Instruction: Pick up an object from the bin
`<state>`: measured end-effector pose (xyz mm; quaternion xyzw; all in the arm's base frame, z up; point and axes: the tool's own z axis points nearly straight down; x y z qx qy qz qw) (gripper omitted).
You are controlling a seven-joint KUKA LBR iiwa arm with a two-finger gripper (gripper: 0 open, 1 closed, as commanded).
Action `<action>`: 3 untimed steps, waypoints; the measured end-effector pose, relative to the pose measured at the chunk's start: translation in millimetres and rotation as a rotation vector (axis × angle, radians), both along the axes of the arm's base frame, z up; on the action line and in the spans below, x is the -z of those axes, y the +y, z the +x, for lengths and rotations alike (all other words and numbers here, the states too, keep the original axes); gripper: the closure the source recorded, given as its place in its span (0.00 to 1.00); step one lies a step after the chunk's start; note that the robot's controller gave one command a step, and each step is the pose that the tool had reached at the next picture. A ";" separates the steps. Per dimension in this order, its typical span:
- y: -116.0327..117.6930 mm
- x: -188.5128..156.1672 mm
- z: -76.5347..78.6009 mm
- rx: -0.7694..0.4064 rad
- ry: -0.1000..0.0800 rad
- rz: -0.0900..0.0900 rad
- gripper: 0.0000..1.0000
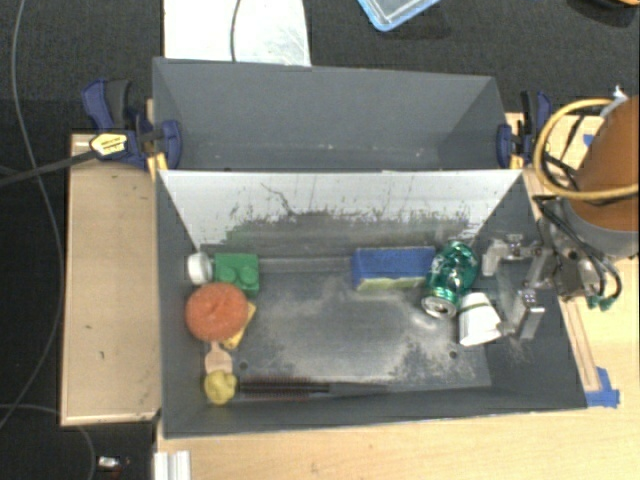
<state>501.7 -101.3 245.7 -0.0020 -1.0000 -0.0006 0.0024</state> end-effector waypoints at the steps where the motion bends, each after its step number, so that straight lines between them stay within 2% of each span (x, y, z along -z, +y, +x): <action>1: 0.5 -4.1 1.6 -0.004 -0.008 -0.002 0.00; 2: -13.0 74.1 39.1 -0.046 -0.015 -0.003 0.00; 3: -42.2 83.4 66.4 0.065 -0.021 -0.005 0.00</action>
Offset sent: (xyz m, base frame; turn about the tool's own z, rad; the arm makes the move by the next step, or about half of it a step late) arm 0.0800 -0.0286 -0.1757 -0.1005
